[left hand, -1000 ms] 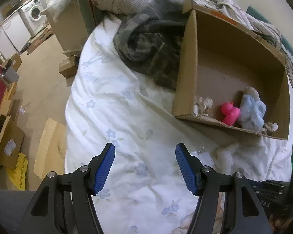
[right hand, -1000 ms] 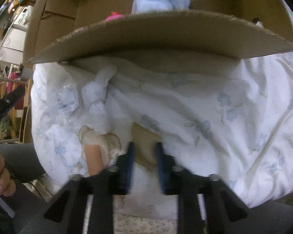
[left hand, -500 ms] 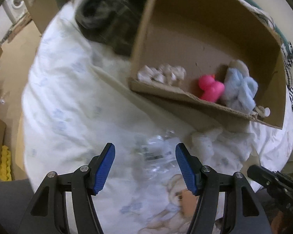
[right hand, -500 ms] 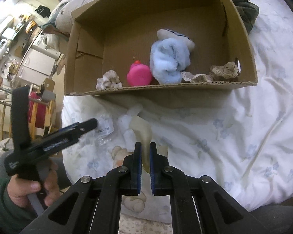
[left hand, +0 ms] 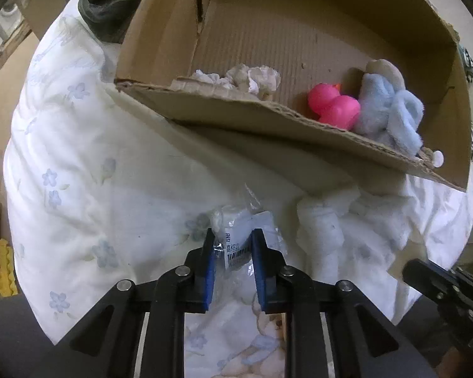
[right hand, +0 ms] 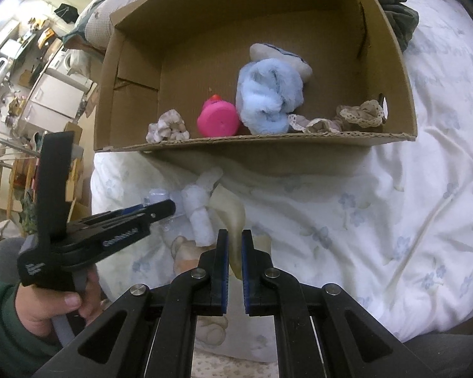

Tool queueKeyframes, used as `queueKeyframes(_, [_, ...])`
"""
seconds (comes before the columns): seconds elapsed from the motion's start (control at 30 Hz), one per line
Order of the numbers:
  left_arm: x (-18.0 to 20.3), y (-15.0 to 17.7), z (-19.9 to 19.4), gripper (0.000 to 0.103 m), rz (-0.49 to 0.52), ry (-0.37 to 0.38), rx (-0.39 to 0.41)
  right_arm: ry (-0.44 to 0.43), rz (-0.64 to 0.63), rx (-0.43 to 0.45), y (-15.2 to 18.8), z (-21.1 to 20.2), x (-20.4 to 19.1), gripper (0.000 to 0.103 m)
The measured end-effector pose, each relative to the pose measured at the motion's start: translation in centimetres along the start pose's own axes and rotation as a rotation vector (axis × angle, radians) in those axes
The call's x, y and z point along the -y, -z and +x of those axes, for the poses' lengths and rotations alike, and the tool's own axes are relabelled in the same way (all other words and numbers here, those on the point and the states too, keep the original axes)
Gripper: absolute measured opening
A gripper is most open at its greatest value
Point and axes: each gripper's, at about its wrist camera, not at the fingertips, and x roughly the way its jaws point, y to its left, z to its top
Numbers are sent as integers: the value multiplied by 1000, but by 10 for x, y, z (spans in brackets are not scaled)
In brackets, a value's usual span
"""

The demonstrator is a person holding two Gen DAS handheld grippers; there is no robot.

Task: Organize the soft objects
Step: 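Grasp the clear plastic bag with the left gripper while the right closes on the beige piece, then carry the plastic bag over the box with the left gripper while the right carries the beige piece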

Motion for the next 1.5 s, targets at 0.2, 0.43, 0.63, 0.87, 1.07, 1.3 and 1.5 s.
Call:
queueKeyframes(0.2, [-1, 3, -16, 15, 36, -26, 49, 1, -10, 7, -2, 2, -2, 9])
queueKeyframes(0.43, [-19, 14, -30, 14, 15, -48, 73, 3, -24, 10, -2, 3, -6, 9])
queueKeyframes(0.63, [-29, 20, -37, 13, 9, -61, 97, 8, -32, 13, 0, 2, -8, 9])
queueKeyframes(0.87, [-6, 29, -63, 13, 10, -22, 164, -29, -37, 43, 1, -7, -9, 9])
queueKeyframes(1.07, [-6, 32, -108, 13, 21, -36, 331, -84, -59, 147, -1, -32, -17, 9])
queueKeyframes(1.3, [5, 22, -162, 13, 55, 12, 488, -177, -116, 317, -6, -73, -32, 9])
queueKeyframes(1.5, [12, 2, -186, 13, 91, 39, 527, -248, -121, 417, -18, -104, -34, 9])
